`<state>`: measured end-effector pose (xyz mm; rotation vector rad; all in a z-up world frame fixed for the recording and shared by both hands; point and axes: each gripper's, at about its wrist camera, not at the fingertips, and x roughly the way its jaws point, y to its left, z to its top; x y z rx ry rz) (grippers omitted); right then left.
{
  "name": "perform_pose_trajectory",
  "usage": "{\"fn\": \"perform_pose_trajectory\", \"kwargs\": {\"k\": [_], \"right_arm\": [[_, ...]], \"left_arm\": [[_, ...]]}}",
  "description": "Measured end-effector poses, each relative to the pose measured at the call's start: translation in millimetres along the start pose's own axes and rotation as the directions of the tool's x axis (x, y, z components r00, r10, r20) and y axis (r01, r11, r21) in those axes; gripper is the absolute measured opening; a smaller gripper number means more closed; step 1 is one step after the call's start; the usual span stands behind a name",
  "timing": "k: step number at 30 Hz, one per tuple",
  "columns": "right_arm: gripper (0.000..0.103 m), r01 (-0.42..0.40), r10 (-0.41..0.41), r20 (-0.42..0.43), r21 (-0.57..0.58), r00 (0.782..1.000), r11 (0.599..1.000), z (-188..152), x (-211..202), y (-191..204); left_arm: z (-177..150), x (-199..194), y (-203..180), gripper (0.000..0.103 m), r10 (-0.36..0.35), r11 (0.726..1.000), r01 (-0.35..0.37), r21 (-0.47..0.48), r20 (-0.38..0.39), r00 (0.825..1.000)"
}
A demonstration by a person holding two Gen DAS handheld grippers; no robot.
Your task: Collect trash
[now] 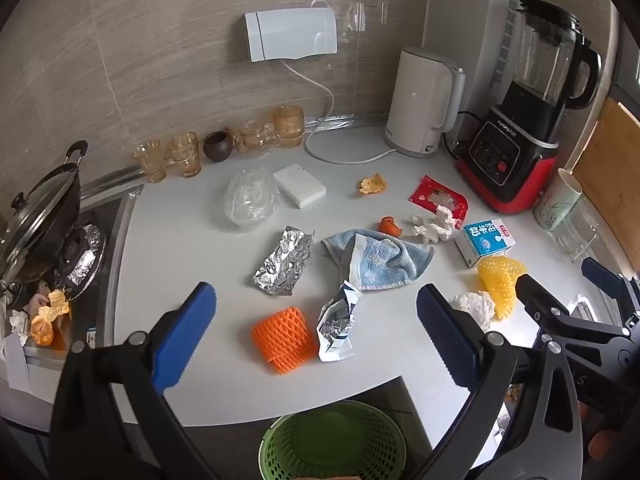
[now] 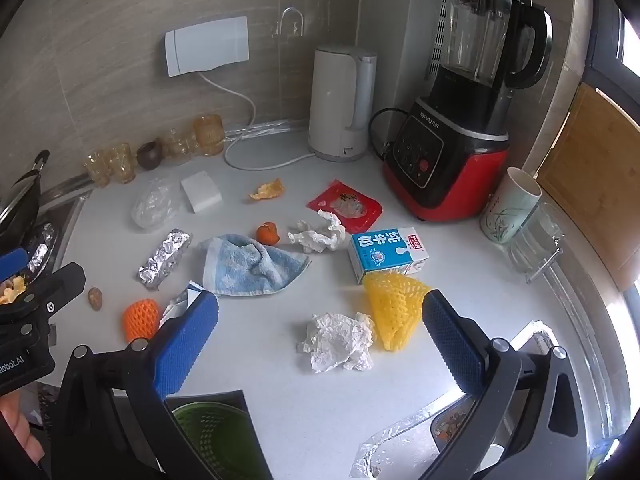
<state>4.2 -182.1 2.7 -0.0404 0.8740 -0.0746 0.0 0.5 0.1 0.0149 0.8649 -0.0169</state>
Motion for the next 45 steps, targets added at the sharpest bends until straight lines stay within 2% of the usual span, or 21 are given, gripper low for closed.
{"fn": "perform_pose_trajectory", "kwargs": {"k": [45], "right_arm": [[0.101,0.001,-0.001,0.032,0.015,0.999,1.0,1.7,-17.9,-6.5]], "left_arm": [[-3.1,-12.9,0.9,0.096,-0.006,1.0,0.006,-0.004,0.007,1.0]]}}
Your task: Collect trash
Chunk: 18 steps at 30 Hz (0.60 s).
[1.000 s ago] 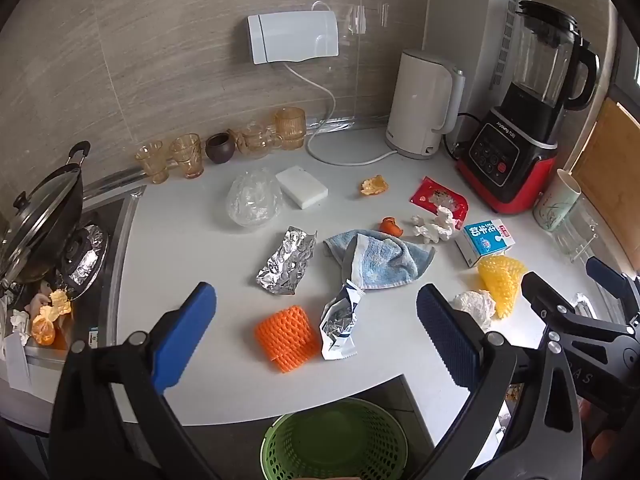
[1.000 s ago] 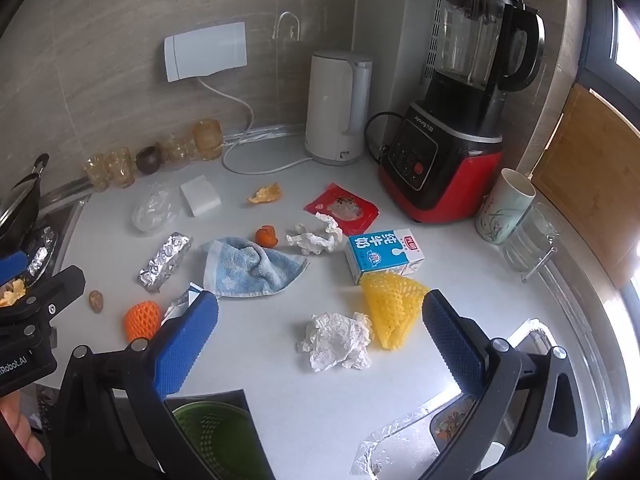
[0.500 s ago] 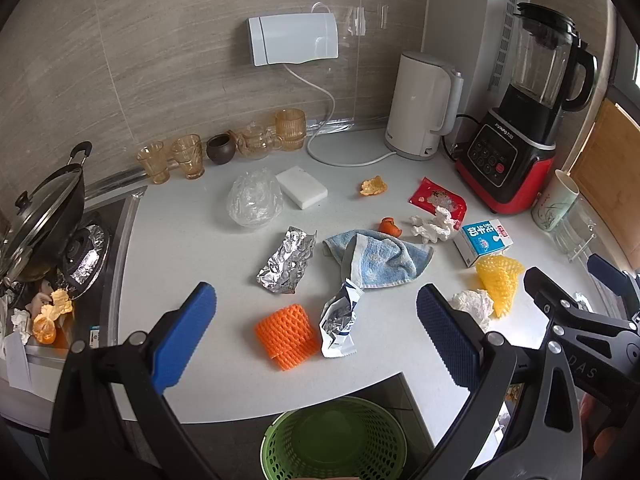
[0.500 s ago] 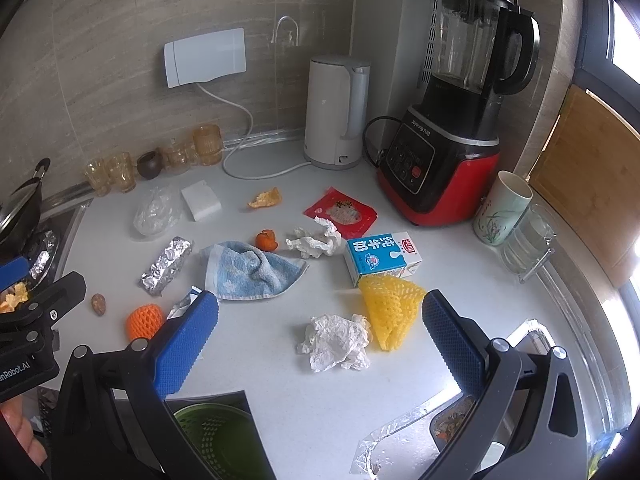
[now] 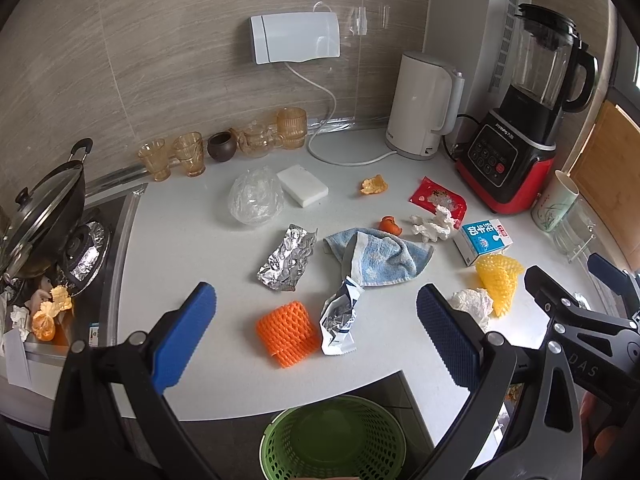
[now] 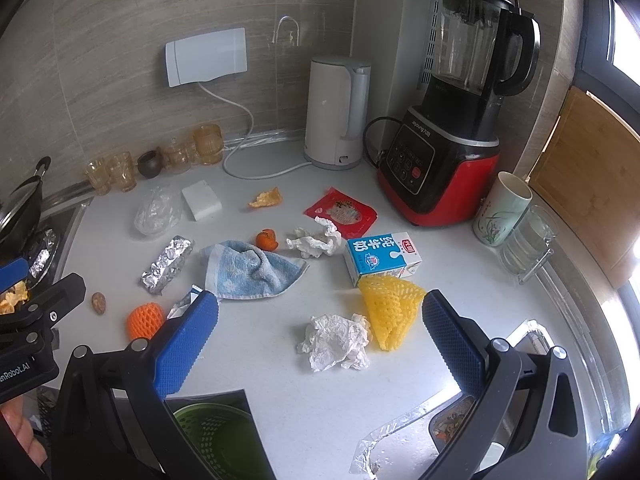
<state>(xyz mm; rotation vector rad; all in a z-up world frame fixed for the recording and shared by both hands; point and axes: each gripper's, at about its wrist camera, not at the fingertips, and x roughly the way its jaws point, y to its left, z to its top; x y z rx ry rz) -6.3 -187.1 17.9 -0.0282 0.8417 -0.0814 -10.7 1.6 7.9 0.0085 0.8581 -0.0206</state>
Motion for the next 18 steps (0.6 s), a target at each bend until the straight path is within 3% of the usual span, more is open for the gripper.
{"fn": "perform_pose_trajectory", "kwargs": {"k": [18], "right_arm": [[0.101,0.001,-0.001,0.0,0.0,1.0,1.0,-0.9,0.3,0.0]], "left_arm": [[-2.8,1.9,2.0,0.096,-0.005,1.0,0.005,-0.005,-0.003,1.0]]}}
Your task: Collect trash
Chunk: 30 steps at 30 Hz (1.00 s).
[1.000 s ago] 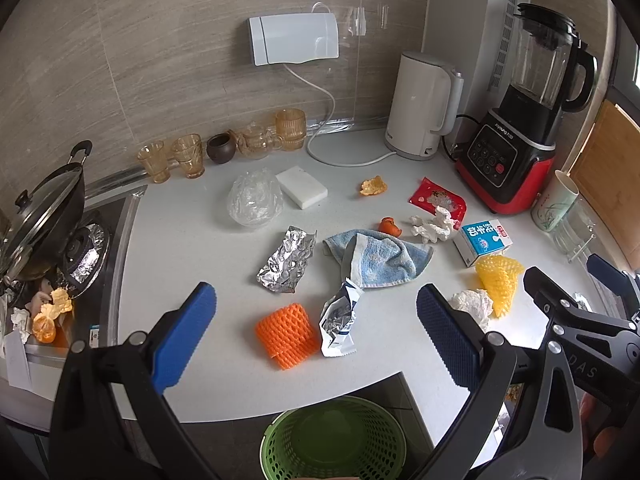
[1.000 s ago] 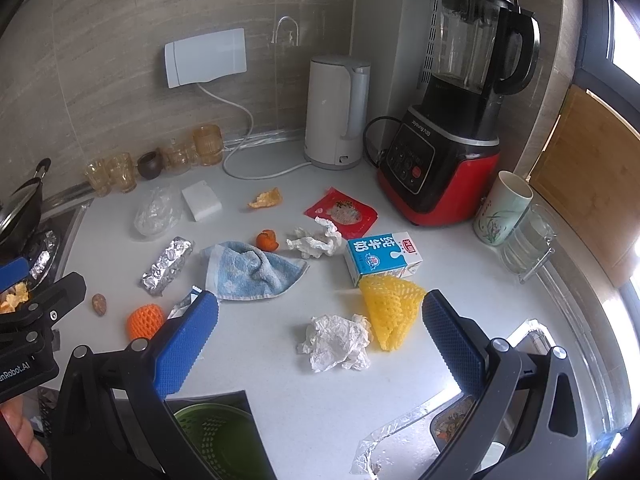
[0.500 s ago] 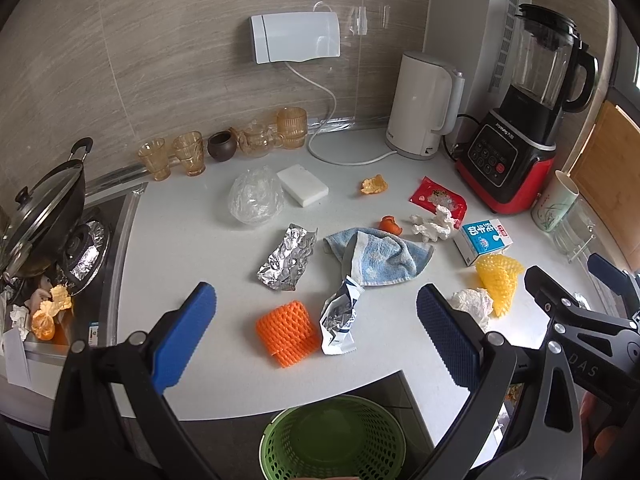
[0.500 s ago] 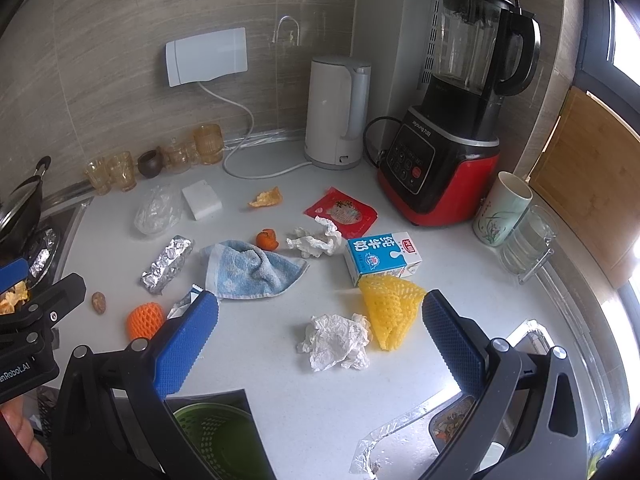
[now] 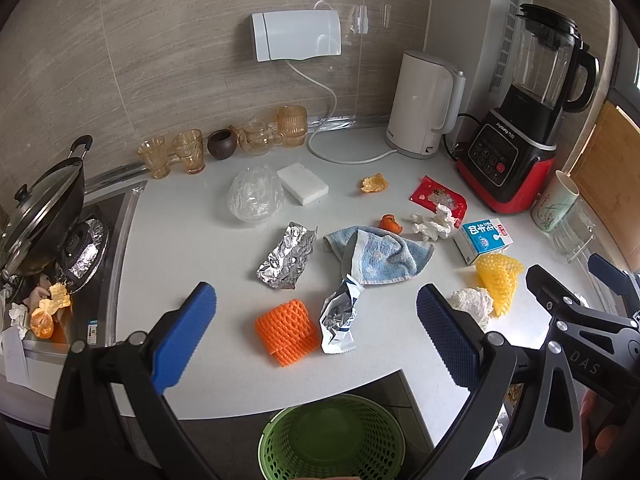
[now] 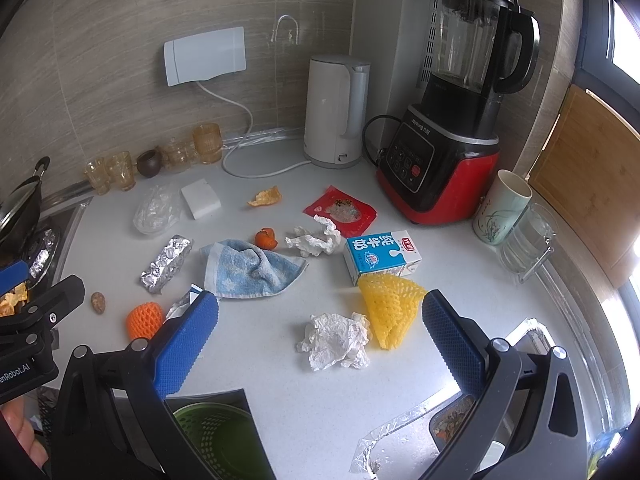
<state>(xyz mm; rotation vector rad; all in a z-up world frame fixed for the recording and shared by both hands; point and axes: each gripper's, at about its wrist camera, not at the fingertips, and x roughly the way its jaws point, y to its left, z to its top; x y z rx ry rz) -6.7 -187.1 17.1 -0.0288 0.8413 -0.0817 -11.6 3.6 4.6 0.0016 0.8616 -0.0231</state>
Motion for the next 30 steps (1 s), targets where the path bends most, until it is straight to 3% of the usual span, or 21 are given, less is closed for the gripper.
{"fn": "perform_pose_trajectory", "kwargs": {"k": [30], "right_arm": [[0.101,-0.007,0.007,-0.029,0.007,1.0,1.0,-2.7,15.7,3.1]], "left_arm": [[-7.5,22.4,8.9,0.096,0.016,1.0,-0.017,-0.012,-0.027,0.999]]}}
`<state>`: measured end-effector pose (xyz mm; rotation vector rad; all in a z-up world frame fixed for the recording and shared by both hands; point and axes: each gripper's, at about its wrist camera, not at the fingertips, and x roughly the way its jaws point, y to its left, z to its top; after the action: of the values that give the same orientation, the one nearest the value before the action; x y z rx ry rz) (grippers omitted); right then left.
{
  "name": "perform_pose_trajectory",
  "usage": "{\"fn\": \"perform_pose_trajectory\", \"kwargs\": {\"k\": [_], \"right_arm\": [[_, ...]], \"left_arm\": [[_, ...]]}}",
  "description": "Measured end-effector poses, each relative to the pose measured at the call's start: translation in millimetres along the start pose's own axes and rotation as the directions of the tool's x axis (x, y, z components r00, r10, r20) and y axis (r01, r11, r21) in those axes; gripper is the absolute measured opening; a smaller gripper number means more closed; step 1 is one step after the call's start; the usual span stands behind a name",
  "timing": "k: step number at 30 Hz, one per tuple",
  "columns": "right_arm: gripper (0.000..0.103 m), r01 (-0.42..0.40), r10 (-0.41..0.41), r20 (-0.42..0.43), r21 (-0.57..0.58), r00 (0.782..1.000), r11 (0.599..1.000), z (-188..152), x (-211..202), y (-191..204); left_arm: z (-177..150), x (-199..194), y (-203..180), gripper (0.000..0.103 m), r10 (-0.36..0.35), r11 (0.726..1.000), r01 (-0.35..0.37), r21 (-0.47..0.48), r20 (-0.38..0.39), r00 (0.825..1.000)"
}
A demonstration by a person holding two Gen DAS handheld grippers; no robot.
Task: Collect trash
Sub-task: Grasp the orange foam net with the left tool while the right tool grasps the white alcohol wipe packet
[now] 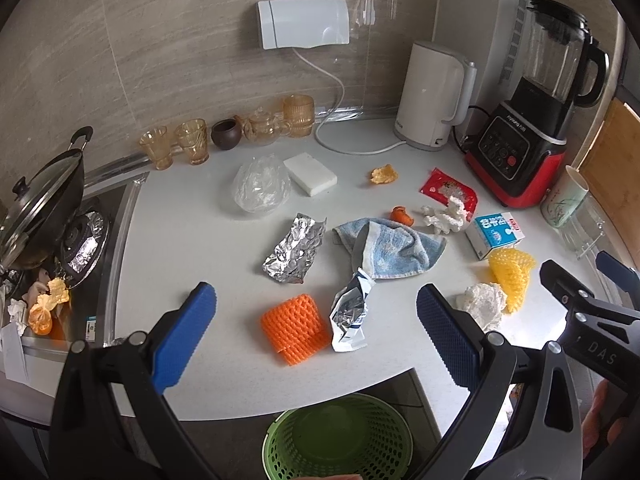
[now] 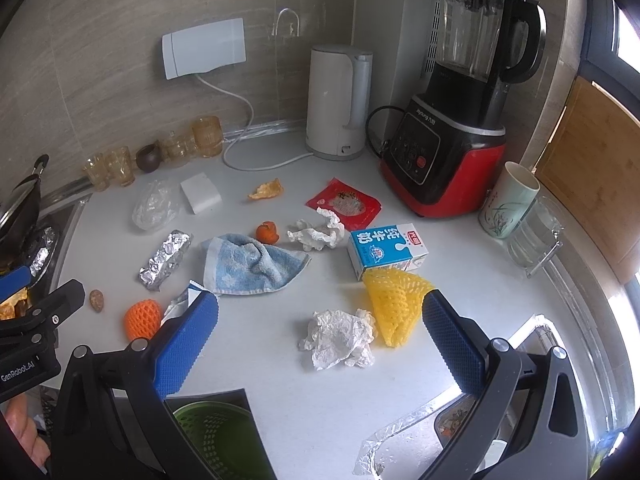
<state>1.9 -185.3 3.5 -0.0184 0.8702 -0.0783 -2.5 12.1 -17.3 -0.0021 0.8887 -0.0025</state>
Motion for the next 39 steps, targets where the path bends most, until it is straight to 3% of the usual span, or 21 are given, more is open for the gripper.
{"fn": "perform_pose_trajectory", "kwargs": {"k": [14,21,26,29,34,39], "right_arm": [[0.101,-0.052,0.052,-0.022,-0.014,0.998,0.999,-16.4,40.6,2.2],[0.101,-0.089,0.089,-0.003,-0.045,0.996,0.995,-31.3,55.7,5.2],[0.101,-0.116,0.115,-0.057,-0.027,0.992,0.993,-42.4,71.8,7.5],[0.101,-0.118,0.115,-0.086,-0.029,0.99,0.993,-48.6,78.5,12.3],[0.101,-0.098,0.092,-0.115,-0.044,0.989,0.994,-56.7,86.9,21.7],[0.101,-0.078,0.073,-0.136,-0.034,0.988,0.996,-60.1,94.1,30.8]], "left_arm": [[-13.9,40.1,29.3,0.096,-0.008,1.0,0.008,0.003,0.009,1.0],[-34.9,59.9,43.1,0.096,-0.053,0.997,0.054,0.051,-0.017,0.998],[-49.8,79.0,40.1,0.095,-0.099,0.989,0.102,0.102,-0.037,0.994],[-55.5,97.6,36.3,0.091,-0.106,0.984,0.112,0.135,-0.056,0.993],[-57.7,139.4,42.5,0.073,-0.143,0.979,0.159,0.124,-0.127,0.981],[-59.7,160.7,48.4,0.073,-0.199,0.966,0.22,0.139,-0.15,0.968]]}}
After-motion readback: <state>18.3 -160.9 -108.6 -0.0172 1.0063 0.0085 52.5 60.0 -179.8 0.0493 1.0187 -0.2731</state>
